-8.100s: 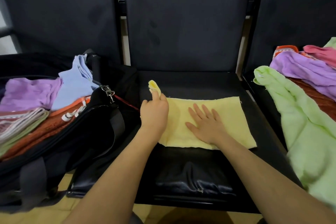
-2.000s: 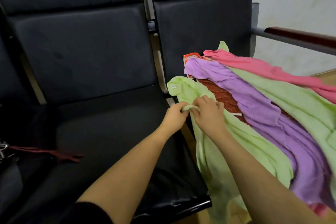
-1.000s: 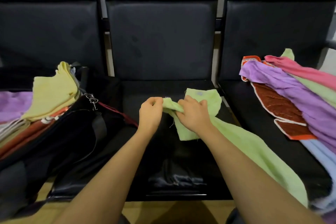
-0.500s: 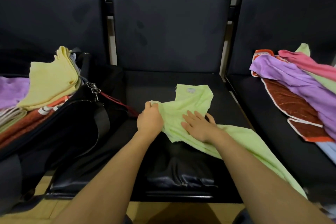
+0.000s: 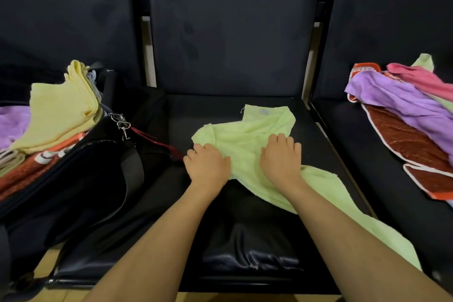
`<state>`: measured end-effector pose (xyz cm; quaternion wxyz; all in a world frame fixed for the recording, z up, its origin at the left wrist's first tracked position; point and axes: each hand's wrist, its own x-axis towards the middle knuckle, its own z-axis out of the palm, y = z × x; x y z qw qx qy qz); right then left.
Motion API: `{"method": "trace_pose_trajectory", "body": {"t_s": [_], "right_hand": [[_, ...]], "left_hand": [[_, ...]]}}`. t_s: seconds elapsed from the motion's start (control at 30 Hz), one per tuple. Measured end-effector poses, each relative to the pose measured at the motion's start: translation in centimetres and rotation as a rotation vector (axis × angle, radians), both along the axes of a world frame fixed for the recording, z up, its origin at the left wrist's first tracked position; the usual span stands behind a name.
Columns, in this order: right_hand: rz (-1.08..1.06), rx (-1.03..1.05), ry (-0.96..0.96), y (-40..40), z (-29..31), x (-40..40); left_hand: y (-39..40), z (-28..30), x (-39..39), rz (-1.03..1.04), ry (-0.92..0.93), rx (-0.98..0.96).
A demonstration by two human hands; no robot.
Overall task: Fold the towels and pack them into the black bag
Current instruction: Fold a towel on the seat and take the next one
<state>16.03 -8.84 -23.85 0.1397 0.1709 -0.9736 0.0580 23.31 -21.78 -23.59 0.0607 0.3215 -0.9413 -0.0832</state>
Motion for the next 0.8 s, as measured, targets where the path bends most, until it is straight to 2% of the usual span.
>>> {"method": "trace_pose_trajectory", "body": {"t_s": [0.13,0.23,0.33,0.4,0.47,0.57,0.73,0.8], "right_hand": [[-0.052,0.063,-0.178,-0.3,0.1,0.5],[-0.051,0.043,-0.276,-0.8,-0.2,0.5],[-0.001,-0.056,-0.196,-0.7,-0.1,0.6],[0.042,-0.216,-0.095,-0.4,0.9,0.6],[0.066,-0.431,-0.039,-0.1,2.2,0.6],[0.054,-0.684,-0.007,0.1,4.3,0.4],[0.058,-1.071,-0.12,0.2,6.5,0.4],[0.096,-1.152,-0.166,0.2,7.1,0.4]], "left_hand": [[0.7,0.6,0.5,-0.006,-0.099,-0.014],[0.7,1.3,1.0,-0.045,-0.021,0.008],[0.5,2.7,1.6,-0.021,0.234,0.27],[0.7,3.9,2.0,-0.006,0.489,0.554],[1.0,4.9,2.2,-0.014,0.696,0.715],[1.2,5.7,2.3,-0.069,0.854,0.683],[0.9,7.0,2.6,-0.036,0.9,0.534],[1.1,7.4,2.6,-0.106,0.934,0.516]]}}
